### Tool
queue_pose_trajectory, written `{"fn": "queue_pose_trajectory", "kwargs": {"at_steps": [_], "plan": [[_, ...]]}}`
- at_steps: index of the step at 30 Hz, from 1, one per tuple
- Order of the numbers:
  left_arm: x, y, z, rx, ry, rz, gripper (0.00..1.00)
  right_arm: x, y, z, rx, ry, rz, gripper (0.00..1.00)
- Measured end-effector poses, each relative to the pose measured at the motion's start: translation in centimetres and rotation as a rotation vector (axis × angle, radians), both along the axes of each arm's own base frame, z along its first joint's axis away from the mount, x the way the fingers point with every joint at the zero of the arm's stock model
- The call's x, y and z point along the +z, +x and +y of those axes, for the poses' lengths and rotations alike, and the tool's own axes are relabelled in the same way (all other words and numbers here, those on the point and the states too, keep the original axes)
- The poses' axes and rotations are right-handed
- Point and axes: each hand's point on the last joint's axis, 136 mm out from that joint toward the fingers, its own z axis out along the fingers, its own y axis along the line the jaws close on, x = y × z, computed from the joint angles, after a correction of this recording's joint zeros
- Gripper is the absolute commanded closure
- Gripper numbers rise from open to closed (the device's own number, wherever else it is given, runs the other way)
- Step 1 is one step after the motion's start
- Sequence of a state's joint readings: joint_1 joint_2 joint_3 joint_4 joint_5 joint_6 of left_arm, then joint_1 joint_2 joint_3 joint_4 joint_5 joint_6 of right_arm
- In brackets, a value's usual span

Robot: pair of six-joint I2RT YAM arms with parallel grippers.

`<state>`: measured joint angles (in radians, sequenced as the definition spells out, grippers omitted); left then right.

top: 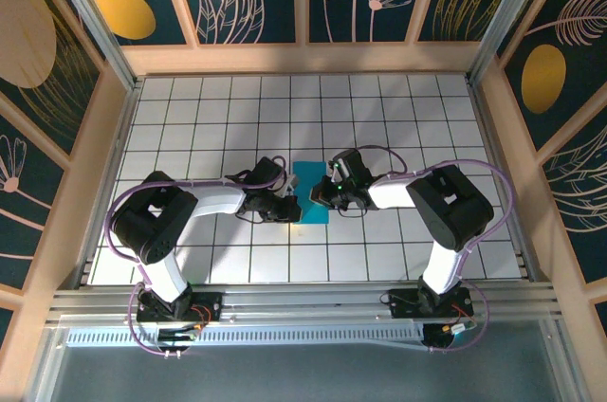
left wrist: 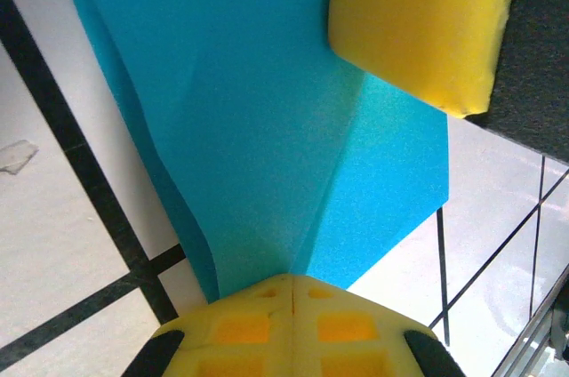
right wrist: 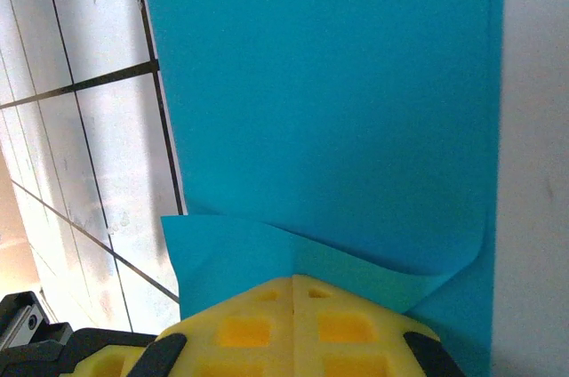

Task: Fold a paper plane with a square sheet of paper (fold left side to right side)
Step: Fold the triangle a second time at the center of the table.

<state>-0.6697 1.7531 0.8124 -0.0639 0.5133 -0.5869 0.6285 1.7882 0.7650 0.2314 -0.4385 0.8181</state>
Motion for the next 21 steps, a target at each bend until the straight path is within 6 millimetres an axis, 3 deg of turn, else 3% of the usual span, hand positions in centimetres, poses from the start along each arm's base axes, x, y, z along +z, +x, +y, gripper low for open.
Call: {"fn": "queue_pose_trajectory", "kwargs": {"at_steps": [8, 12, 16, 21], "plan": [[0.0, 0.0, 0.0, -0.001, -0.007, -0.004, 1.00, 0.3, 0.0, 0.0, 0.007, -0.009, 0.002, 1.00], [0.0, 0.0, 0.0, -0.001, -0.007, -0.004, 1.00, 1.6, -0.1, 0.1, 0.008, 0.006, -0.025, 1.00], [0.0, 0.0, 0.0, -0.001, -0.007, -0.004, 1.00, 3.0, -0.9, 0.5, 0.023, 0.028, -0.061, 1.00], [0.0, 0.0, 0.0, -0.001, -0.007, -0.004, 1.00, 2.6, -2.3, 1.4, 0.055, 0.032, -0.056, 1.00]]}}
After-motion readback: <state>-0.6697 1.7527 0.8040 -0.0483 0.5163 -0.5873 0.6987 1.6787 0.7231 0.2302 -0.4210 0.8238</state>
